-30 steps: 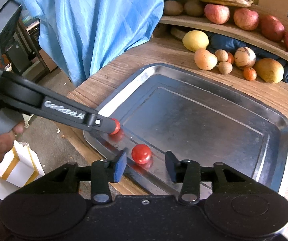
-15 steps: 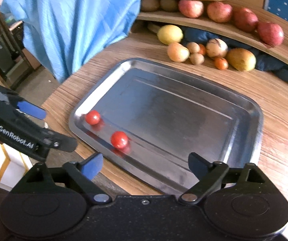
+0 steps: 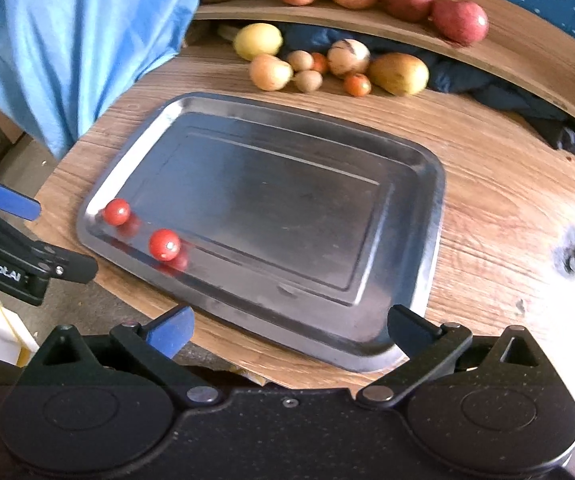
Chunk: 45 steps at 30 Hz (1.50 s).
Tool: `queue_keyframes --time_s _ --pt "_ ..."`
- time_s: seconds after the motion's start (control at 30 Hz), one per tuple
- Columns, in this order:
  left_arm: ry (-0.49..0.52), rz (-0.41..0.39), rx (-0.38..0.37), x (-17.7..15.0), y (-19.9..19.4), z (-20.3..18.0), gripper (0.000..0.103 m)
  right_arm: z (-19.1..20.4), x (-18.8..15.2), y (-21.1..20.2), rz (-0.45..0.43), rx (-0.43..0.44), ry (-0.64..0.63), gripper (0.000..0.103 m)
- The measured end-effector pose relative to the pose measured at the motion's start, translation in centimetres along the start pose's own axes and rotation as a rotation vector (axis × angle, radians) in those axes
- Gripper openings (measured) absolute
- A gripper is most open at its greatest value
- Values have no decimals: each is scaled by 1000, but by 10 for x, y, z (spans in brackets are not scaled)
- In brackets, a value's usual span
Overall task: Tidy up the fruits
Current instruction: 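Open the left tool over the tray while the right tool releases its tomato, then move both open tools back toward the fruit pile under the shelf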
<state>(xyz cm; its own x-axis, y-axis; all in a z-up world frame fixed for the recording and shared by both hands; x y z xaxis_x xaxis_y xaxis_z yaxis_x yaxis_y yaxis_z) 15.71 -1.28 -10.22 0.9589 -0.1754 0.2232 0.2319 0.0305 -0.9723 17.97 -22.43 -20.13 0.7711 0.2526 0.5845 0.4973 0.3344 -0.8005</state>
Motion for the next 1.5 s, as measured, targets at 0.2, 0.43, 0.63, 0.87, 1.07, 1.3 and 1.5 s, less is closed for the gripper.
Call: queue_keyframes --time_s 0.2,0.43,0.63,0.87,1.07,1.3,1.5 --pt "18 -11 11 12 1 5 102 -3 6 1 -12 -10 29 102" --pt "21 -22 17 28 4 18 102 -1 21 6 -19 -10 46 102" --pt "19 -30 21 43 8 30 102 -1 36 12 -28 -13 65 102" --pt "20 -41 14 60 15 37 102 -1 52 19 -46 -14 79 102" --pt "8 -59 14 76 21 45 102 2 64 26 -55 -10 88 102" --pt "-12 -66 -7 94 28 57 102 6 78 37 -60 -7 102 102" --pt "-8 -61 -22 108 38 64 102 8 85 46 -48 -13 116 102"
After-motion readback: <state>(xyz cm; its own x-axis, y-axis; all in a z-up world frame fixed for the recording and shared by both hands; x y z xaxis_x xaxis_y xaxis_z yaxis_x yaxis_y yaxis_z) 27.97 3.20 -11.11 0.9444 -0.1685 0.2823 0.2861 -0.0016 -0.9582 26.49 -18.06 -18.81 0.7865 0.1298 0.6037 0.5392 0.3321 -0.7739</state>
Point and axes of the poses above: each gripper's, at about its wrist camera, not at the fingertips, and y roughly the way its jaws point, z to its left, x to its top, the point moved 2 cm from there along y, roughly the way its jaws point, and after that the axes turned 14 degrees about y, right-handed, at the moved point
